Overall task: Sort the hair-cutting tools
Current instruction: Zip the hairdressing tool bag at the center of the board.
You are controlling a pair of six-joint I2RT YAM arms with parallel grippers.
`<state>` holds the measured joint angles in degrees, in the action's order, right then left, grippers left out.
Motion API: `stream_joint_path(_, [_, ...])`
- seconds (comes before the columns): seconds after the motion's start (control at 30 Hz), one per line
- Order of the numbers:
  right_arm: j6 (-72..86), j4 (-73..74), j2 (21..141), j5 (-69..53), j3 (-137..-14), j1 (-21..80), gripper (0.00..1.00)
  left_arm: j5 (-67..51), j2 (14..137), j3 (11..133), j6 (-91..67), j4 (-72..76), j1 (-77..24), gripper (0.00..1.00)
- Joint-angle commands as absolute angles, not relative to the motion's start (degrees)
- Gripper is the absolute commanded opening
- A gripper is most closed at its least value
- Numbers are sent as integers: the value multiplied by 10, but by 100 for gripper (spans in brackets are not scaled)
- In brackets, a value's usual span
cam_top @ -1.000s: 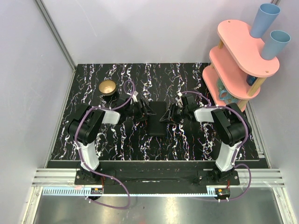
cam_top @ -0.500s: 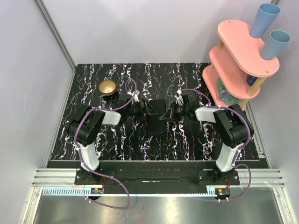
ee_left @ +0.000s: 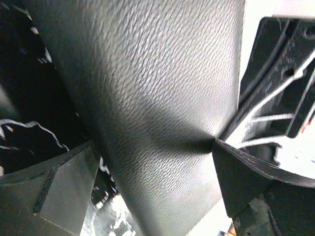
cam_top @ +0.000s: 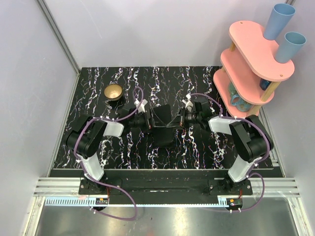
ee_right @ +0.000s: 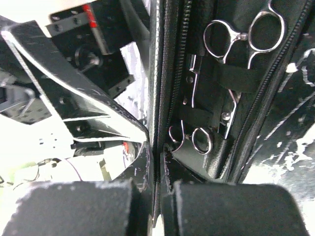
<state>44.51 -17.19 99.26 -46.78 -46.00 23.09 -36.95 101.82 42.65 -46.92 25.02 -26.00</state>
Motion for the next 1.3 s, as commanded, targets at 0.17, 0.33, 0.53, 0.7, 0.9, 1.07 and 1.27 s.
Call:
stream_joint_path(0.17, [481,-273,889,-563,-507,219,0,-562,967,334,-618,591,-240,99])
stream_joint_path(0.33, [474,-251,894,-574,-521,219,0,-555,983,357,-709,691,-239,70])
stream_joint_path(0.53, [406,-136,872,-536,-540,219,8,-548,984,388,-764,751,-239,44])
stream_joint_path(0.7, [342,12,837,-463,-574,219,36,-527,922,415,-658,565,-240,25])
stream_joint_path(0.9, [334,168,756,-229,-592,219,71,-433,854,501,-487,216,-243,17])
stream_joint_path(1.07, [308,238,686,-195,-597,221,73,-331,830,549,-509,100,-246,24])
stream_joint_path(1.27, [300,241,656,-172,-600,342,68,-213,785,592,-567,2,-267,33])
